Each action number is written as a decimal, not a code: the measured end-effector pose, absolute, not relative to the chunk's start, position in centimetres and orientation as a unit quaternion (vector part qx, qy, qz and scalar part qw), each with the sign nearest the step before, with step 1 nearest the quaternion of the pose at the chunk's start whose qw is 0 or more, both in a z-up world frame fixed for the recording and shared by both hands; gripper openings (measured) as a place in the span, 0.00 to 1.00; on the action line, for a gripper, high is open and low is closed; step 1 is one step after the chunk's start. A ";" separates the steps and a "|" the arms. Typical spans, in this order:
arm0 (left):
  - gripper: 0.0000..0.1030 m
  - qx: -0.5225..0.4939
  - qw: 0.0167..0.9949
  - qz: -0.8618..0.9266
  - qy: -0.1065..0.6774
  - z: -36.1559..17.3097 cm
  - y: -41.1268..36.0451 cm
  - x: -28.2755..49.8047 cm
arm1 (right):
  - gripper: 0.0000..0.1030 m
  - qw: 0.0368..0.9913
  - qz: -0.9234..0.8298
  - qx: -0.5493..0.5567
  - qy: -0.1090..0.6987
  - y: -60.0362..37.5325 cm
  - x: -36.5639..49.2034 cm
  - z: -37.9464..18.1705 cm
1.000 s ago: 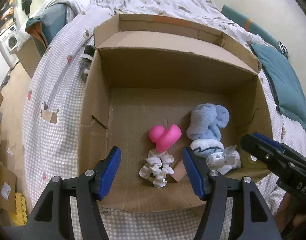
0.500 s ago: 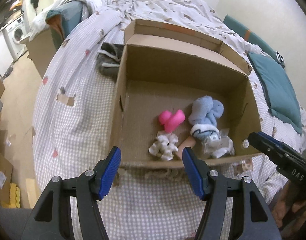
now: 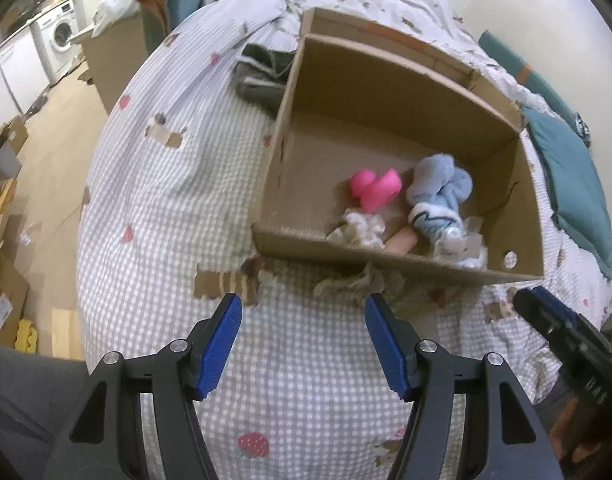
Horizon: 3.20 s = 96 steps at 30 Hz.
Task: Organize soft objects
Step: 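Withdraw both tools from the box toward the grey lace cloth and translucent cone, then grasp the translucent cone with the right tool while the left tool grasps the grey lace cloth, then lift and carry the grey lace cloth and cone over the box with both tools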
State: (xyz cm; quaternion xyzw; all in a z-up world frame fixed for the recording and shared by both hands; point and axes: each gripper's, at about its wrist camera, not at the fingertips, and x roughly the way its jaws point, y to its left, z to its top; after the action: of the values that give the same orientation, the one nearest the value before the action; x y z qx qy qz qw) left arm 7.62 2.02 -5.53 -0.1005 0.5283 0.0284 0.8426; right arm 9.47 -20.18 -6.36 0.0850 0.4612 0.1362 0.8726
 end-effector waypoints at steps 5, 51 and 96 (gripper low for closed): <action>0.59 -0.106 0.840 0.043 0.530 -5.7 2.3 7.6 | 0.59 0.848 0.149 0.045 0.507 -17.8 9.9 -9.0; 0.59 -0.039 0.802 -0.031 0.595 -12.8 -4.4 12.6 | 0.14 0.808 0.167 0.066 0.561 -19.1 10.9 -10.7; 0.09 -0.044 0.830 -0.011 0.556 -7.5 -1.6 3.3 | 0.14 0.823 0.201 0.061 0.528 -18.9 8.4 -8.7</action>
State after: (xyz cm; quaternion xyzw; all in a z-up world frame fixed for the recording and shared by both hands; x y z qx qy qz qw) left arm 3.27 -1.56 -7.48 -0.0436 0.5557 -0.0107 0.8301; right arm 8.39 -18.94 -8.67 0.0614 0.5281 0.2007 0.8228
